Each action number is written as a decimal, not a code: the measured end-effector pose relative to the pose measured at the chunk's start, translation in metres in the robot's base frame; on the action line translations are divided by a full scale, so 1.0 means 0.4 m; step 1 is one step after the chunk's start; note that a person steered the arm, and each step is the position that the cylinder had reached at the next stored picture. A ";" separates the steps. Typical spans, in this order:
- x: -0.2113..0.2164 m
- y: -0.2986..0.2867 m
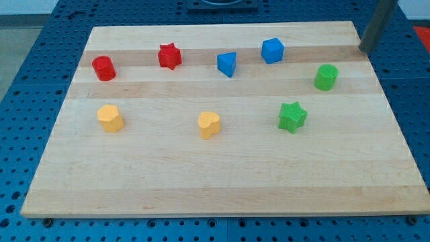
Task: Move your arm towards the bottom right of the board
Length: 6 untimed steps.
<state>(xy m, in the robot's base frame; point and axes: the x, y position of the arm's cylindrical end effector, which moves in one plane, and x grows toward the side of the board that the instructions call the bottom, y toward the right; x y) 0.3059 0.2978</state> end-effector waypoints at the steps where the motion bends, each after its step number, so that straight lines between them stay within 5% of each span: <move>1: 0.144 0.000; 4: 0.570 -0.001; 6: 0.639 -0.006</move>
